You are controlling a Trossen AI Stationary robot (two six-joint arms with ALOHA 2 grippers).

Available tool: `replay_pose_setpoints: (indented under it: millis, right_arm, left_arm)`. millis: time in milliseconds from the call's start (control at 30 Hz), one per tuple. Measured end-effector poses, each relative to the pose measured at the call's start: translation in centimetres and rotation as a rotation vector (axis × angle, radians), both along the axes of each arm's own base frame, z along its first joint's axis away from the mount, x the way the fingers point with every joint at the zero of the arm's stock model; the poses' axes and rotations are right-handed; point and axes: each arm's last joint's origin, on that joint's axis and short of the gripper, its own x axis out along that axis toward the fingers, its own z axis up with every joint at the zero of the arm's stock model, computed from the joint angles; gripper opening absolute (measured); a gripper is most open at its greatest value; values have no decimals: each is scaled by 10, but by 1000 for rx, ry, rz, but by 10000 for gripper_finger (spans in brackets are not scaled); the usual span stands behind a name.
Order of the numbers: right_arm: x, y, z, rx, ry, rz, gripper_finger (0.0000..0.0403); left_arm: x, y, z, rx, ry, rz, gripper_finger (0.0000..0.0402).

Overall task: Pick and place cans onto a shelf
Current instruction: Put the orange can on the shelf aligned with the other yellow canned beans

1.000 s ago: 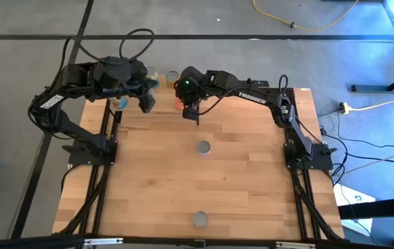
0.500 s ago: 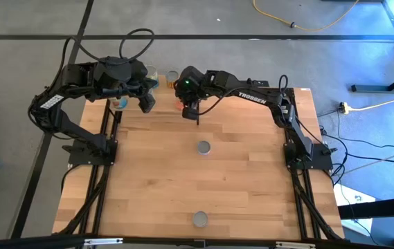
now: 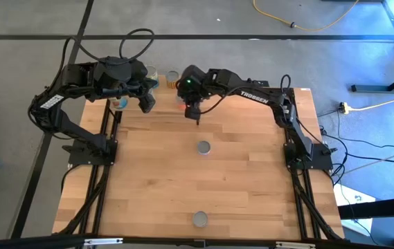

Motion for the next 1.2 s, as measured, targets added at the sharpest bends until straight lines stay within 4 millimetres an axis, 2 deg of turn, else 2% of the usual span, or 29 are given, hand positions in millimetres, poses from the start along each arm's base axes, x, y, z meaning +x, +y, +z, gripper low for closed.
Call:
replay_pose_setpoints:
  millis: [167, 633, 967, 1200]
  right_arm:
    - [-8, 0, -5, 26, 90, -6, 8]
    - [-9, -13, -18, 12, 135, -49, 2]
    - [7, -24, -45, -12, 160, 0, 2]
    - [14, -25, -50, 14, 117, 38, 1]
  left_arm:
    - [0, 0, 0, 0, 0, 0, 0]
    - [0, 0, 0, -2, -2, 2, 0]
    - [0, 0, 0, -15, -13, 12, 0]
    - [0, 0, 0, -15, -13, 12, 0]
